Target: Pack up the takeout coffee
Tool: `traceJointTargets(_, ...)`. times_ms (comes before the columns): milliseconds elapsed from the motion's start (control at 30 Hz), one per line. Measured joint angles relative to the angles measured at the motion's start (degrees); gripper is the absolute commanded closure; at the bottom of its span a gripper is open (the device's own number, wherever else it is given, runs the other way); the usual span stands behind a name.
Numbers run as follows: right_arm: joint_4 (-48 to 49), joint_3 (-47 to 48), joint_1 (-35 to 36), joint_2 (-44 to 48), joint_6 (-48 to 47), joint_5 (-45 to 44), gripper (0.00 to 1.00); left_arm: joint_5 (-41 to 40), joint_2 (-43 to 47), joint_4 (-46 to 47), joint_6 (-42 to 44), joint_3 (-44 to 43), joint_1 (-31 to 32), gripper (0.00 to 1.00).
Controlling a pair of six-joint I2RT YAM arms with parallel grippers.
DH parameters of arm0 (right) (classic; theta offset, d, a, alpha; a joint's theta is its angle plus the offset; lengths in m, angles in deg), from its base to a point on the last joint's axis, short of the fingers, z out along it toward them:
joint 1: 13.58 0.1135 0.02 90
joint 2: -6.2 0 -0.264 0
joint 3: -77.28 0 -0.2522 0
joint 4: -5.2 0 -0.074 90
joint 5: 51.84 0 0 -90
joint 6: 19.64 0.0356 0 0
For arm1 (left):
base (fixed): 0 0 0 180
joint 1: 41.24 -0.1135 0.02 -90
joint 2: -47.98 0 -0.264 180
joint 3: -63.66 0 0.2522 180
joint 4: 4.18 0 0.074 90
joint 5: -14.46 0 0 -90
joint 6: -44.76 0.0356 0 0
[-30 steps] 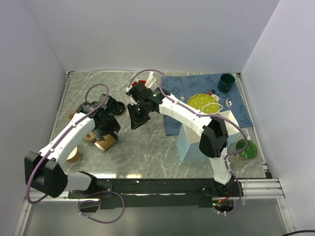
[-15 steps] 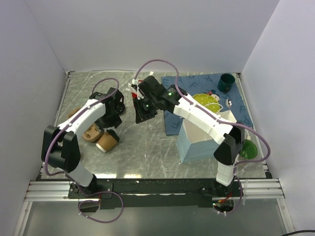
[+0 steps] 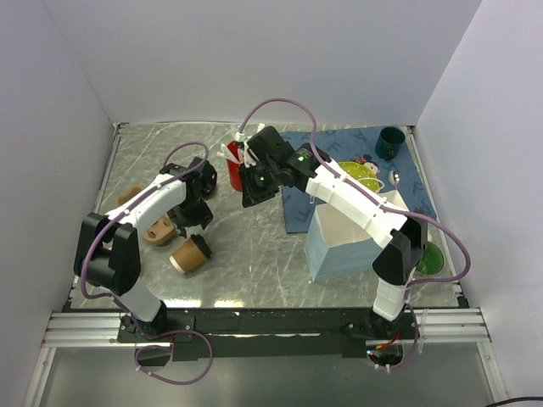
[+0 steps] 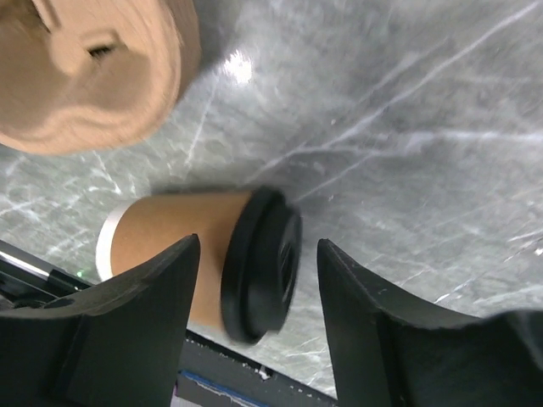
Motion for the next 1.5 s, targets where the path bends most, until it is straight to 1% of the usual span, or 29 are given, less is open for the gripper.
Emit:
traceJointTargets(67,0.04,-0.33,-0.48,0.00,-0.15,-0.02,0.75,0.48,-0.02,0.02,-0.37,0.35,0.42,0.50)
traceJointTargets(100,0.02,-0.33,-0.72,0.00,-0.17,-0.02,0.75,0.57,-0.02,0.02,-0.59,0.35,0.57,0.56)
traceJointTargets(200,0.15,-0.33,-0.96,0.02,-0.17,0.00,0.75,0.87,-0.02,0.17,-0.74,0.35,0.83,0.66)
traceJointTargets(267,0.15,-0.33,-0.94,0.02,-0.17,0.04,0.75,0.98,-0.02,0.17,-0.63,0.33,0.85,0.66)
traceJointTargets(333,0.15,-0.33,-0.92,0.04,-0.15,0.15,0.75,1.01,-0.02,0.15,-0.61,0.33,0.92,0.62)
traceJointTargets(367,0.17,-0.37,-0.92,0.07,-0.13,0.22,0.75,0.96,0.00,0.13,-0.61,0.33,0.92,0.57)
traceJointTargets(433,0.55,-0.96,-0.92,0.42,0.22,0.37,0.70,0.85,-0.02,-0.81,-0.48,-0.20,0.98,0.50)
traceJointTargets(467,1.01,-1.70,-0.92,0.83,0.66,0.44,0.68,0.42,-0.02,-1.60,-0.31,-0.96,0.98,0.45)
traceJointTargets(500,1.27,-2.60,-0.76,1.36,1.25,0.55,0.63,-0.20,-0.02,-2.56,-0.13,-2.19,1.01,0.35)
traceJointTargets(567,2.27,-4.20,-0.33,2.21,2.80,0.55,0.57,-1.51,0.00,-3.91,0.31,-5.07,0.96,0.28)
traceJointTargets(600,2.86,-5.05,0.17,2.51,3.82,0.57,0.51,-2.27,0.13,-4.07,0.52,-6.36,0.74,0.26)
traceJointTargets(633,3.45,-5.73,0.94,2.56,4.92,0.59,0.48,-2.80,0.42,-3.78,0.76,-7.13,0.37,0.24)
traceJointTargets(700,4.59,-6.60,3.32,2.12,6.97,0.63,0.44,-3.39,1.31,-3.58,1.38,-7.30,-0.81,0.15)
traceJointTargets(767,5.90,-7.13,6.01,1.18,8.70,0.76,0.42,-3.63,1.73,-3.63,1.97,-7.30,-2.75,0.01)
traceJointTargets(867,9.66,-8.94,9.99,-0.68,11.61,1.27,0.40,-3.48,1.75,-2.80,2.73,-7.30,-6.73,0.01)
traceJointTargets(967,13.62,-12.79,12.94,-2.16,14.78,1.66,0.40,-3.26,1.81,-1.09,3.52,-7.30,-10.12,0.01)
traceJointTargets(1067,15.30,-15.58,15.39,-4.17,18.34,0.98,0.38,-3.17,1.81,0.04,4.50,-7.37,-11.89,0.01)
traceJointTargets(1200,17.73,-15.80,18.27,-7.56,22.71,-0.37,0.39,-3.15,1.81,1.51,6.84,-7.63,-13.16,0.01)
traceJointTargets(1333,20.06,-15.72,20.55,-10.69,26.29,-0.87,0.43,-3.13,1.81,2.47,8.70,-7.63,-13.84,0.01)
traceJointTargets(1433,20.09,-15.02,21.88,-12.92,29.24,-0.81,0.50,-3.10,1.84,3.26,10.03,-7.61,-14.08,0.01)
traceJointTargets(1467,20.09,-14.27,22.16,-13.38,30.03,-0.87,0.54,-3.10,1.88,3.58,10.60,-7.61,-14.12,0.01)
traceJointTargets(1500,20.00,-13.62,22.38,-13.64,30.62,-1.36,0.56,-3.10,1.95,3.85,11.06,-7.61,-14.21,0.01)
